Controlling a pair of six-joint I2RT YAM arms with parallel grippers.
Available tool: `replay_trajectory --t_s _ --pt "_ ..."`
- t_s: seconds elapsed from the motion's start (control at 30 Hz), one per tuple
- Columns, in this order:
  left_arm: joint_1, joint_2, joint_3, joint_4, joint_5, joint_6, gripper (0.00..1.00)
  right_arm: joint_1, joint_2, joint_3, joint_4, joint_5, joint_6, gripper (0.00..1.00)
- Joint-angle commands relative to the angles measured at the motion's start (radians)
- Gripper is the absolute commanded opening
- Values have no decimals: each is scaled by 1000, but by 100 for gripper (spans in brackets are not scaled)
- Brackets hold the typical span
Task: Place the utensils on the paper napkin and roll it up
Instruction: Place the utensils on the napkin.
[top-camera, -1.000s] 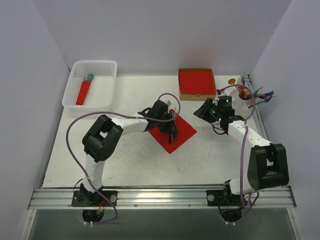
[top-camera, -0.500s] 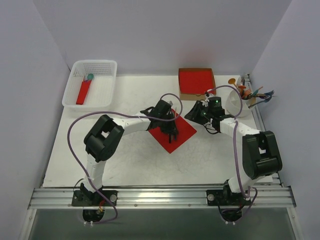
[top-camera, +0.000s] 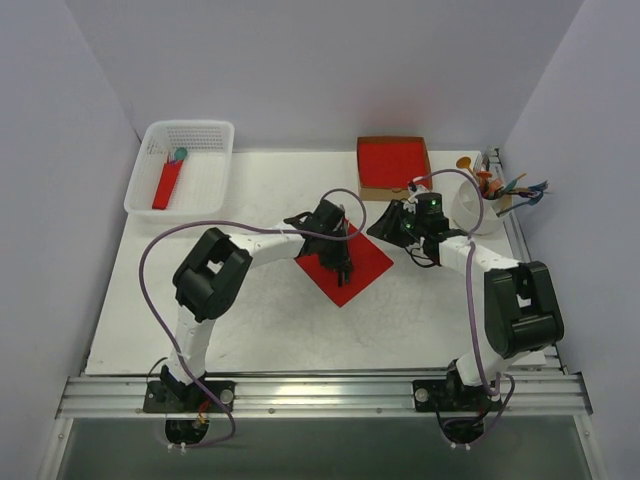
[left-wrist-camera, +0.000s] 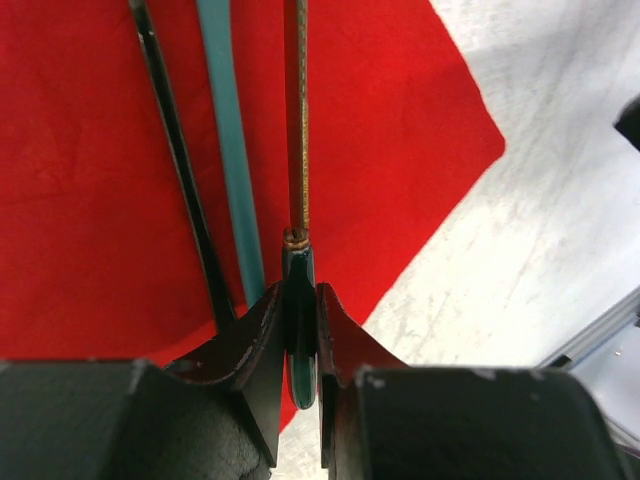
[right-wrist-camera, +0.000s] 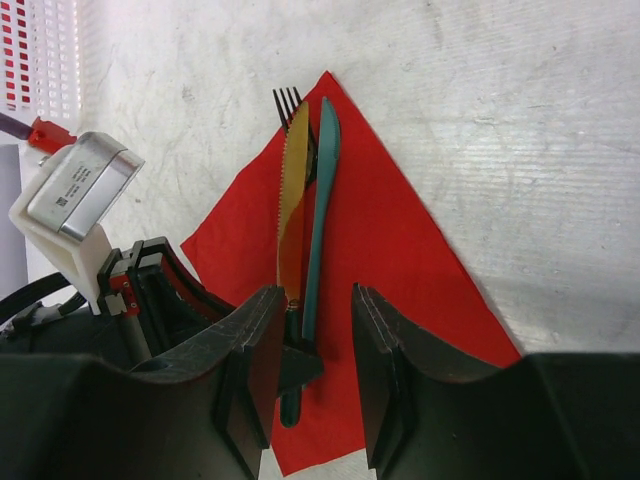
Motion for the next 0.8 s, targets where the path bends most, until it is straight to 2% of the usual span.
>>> replay_trajectory --t_s 0.0,0.77 --pt "-2 13 73 -69 -42 32 11 10 12 2 50 -31 -6 33" --pt "-31 17 137 -149 -88 67 28 50 68 19 35 -37 -21 33"
